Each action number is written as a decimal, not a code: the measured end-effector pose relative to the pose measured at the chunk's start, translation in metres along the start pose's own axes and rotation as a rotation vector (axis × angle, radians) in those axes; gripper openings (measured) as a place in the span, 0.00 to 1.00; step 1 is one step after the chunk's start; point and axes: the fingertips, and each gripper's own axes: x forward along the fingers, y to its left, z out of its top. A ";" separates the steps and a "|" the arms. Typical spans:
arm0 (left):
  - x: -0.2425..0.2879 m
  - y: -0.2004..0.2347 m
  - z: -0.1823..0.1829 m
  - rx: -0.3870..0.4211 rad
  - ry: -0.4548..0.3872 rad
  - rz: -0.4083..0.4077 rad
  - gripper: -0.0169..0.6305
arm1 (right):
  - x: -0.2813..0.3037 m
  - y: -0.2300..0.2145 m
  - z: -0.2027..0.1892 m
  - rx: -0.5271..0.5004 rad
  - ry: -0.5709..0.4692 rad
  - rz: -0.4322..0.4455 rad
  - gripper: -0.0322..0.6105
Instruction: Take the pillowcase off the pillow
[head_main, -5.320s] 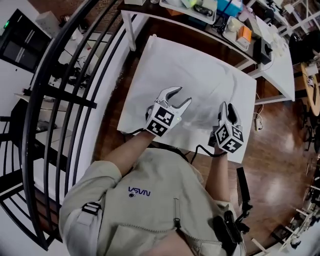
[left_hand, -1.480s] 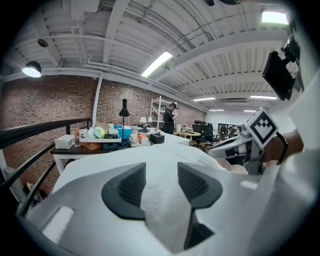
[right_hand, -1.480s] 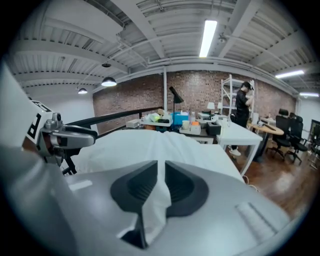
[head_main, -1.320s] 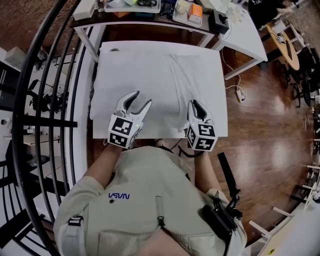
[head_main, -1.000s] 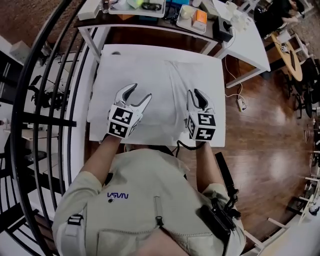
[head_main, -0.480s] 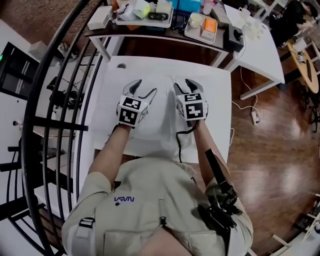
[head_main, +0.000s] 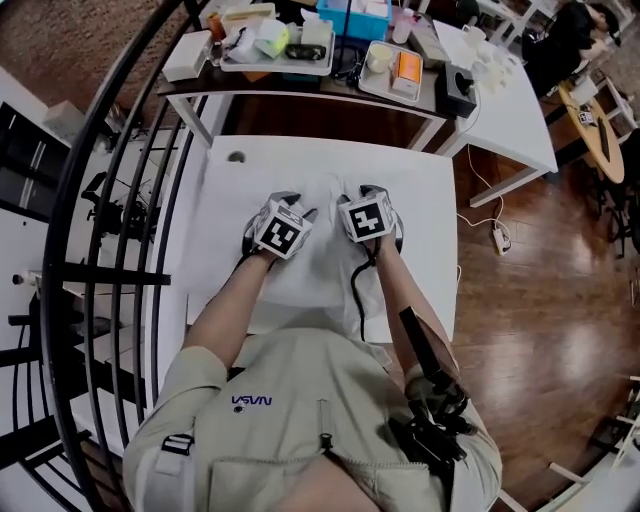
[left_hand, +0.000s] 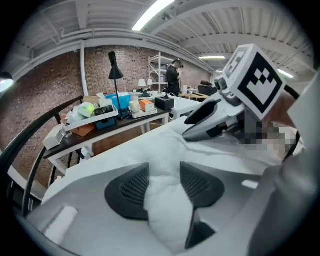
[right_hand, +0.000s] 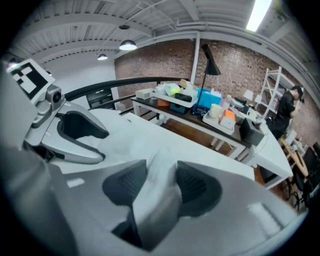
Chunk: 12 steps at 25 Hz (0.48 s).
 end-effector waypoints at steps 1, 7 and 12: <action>0.002 -0.005 -0.003 0.015 0.003 -0.008 0.32 | 0.001 0.003 -0.005 -0.009 0.005 0.002 0.33; -0.040 -0.009 0.008 -0.029 -0.177 0.005 0.06 | -0.031 -0.010 0.002 -0.016 -0.120 -0.084 0.07; -0.105 -0.004 0.034 -0.209 -0.403 0.020 0.05 | -0.064 -0.044 0.009 0.145 -0.256 -0.168 0.07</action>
